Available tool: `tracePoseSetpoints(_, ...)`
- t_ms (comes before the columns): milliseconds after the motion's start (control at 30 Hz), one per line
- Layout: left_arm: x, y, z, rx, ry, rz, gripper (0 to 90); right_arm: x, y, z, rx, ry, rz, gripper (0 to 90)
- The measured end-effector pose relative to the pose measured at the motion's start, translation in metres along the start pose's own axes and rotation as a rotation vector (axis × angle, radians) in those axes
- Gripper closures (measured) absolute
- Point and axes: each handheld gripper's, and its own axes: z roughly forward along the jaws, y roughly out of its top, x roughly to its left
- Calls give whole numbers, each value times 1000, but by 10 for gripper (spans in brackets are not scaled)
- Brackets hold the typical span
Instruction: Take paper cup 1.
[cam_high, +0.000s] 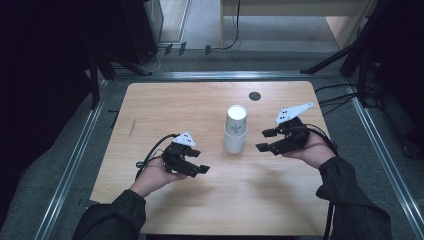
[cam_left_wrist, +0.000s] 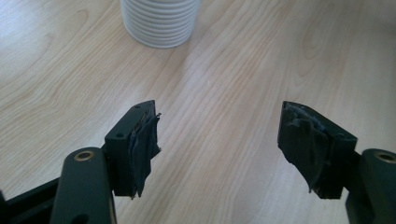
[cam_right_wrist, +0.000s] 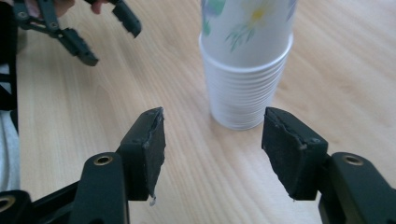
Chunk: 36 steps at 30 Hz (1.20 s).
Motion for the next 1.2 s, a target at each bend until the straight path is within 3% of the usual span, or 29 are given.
tracePoseSetpoints(100,1,-1,-5,-13,-13,-3,297,-3,14,-7,23,-6,-20,372)
tracePoseSetpoints(333,3,-3,-7,-5,2,7,301,-11,42,-18,57,-2,-52,361)
tracePoseSetpoints(433,3,-3,-7,-2,2,9,301,-20,50,-19,99,1,-84,339)
tracePoseSetpoints(533,4,-3,-7,-4,3,7,301,-30,59,-17,133,-1,-76,329)
tracePoseSetpoints(667,4,-3,-6,1,0,7,301,-36,71,-11,157,4,-84,308)
tracePoseSetpoints(767,3,-4,-5,11,1,9,301,-39,79,-4,192,41,-88,286)
tracePoseSetpoints(1200,3,-4,-5,8,-6,9,301,-34,106,31,269,71,-149,220)
